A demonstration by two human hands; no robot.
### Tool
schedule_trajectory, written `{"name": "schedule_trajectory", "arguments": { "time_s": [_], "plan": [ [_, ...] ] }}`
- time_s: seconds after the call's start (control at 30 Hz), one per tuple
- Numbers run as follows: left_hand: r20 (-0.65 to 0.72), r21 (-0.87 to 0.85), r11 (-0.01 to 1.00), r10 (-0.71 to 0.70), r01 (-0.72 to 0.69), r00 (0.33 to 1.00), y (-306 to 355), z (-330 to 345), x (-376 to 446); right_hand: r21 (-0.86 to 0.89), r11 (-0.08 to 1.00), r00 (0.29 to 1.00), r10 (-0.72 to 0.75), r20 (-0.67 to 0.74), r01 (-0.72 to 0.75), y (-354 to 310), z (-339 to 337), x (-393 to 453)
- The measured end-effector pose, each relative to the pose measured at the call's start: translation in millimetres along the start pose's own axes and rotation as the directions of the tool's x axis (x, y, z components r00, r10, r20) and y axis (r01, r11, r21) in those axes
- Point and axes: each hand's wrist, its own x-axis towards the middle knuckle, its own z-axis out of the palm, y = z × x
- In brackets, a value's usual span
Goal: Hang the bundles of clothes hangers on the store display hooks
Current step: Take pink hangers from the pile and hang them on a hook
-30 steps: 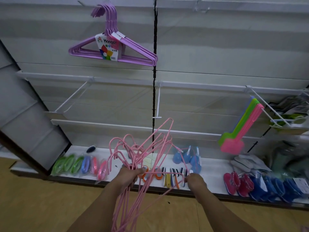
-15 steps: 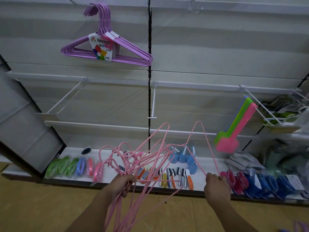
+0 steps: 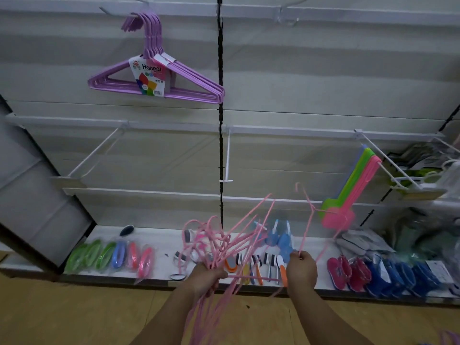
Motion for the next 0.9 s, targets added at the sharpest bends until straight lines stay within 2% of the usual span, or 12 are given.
{"name": "schedule_trajectory", "arguments": {
  "time_s": [0.07,0.17,0.3,0.37,0.43,0.53,0.63,0.77,0.83,0.9],
  "plan": [
    [-0.055,0.066,0.997,0.05,-0.047,0.997,5.0,12.2,5.6,0.096,0.995,0.999,-0.005,-0.054,0.01,-0.9,0.2,-15.4],
    [-0.099,0.144,0.986,0.099,-0.084,0.99,19.1,31.7,12.2,0.081,0.99,0.992,-0.114,-0.061,0.119,0.6,7.4,-51.2],
    [-0.076,-0.125,0.983,0.128,-0.137,0.989,44.7,52.2,9.8,0.077,0.976,0.975,-0.209,0.076,0.203,-5.4,19.2,-98.1],
    [-0.071,-0.259,0.955,0.128,-0.142,0.989,52.5,57.8,6.3,0.023,0.985,0.97,-0.173,0.169,0.172,-7.1,24.9,-112.5],
    [-0.047,-0.315,0.939,0.134,-0.142,0.99,53.8,57.4,4.7,-0.046,0.983,0.958,-0.16,0.238,0.175,-9.7,24.6,-117.1],
    [0.024,-0.298,0.949,0.113,-0.101,0.993,49.0,50.0,2.6,-0.206,0.936,0.91,-0.196,0.366,0.285,-8.4,16.2,-111.4],
    [0.092,-0.273,0.96,0.096,-0.068,0.991,42.9,45.8,0.3,-0.373,0.809,0.836,-0.243,0.492,0.454,-8.3,4.3,-106.1],
    [0.13,-0.178,0.98,0.117,-0.093,0.985,43.1,43.6,-3.9,-0.369,0.745,0.751,-0.262,0.606,0.557,-12.1,-2.4,-106.7],
    [0.15,-0.079,0.991,0.12,-0.109,0.981,45.4,38.9,-6.2,-0.282,0.778,0.76,-0.35,0.548,0.562,-15.7,-12.4,-102.0],
    [0.175,0.048,0.992,0.109,-0.119,0.979,48.6,31.6,-10.6,-0.151,0.881,0.865,-0.384,0.324,0.448,-22.7,-31.3,-85.7]
  ]
}}
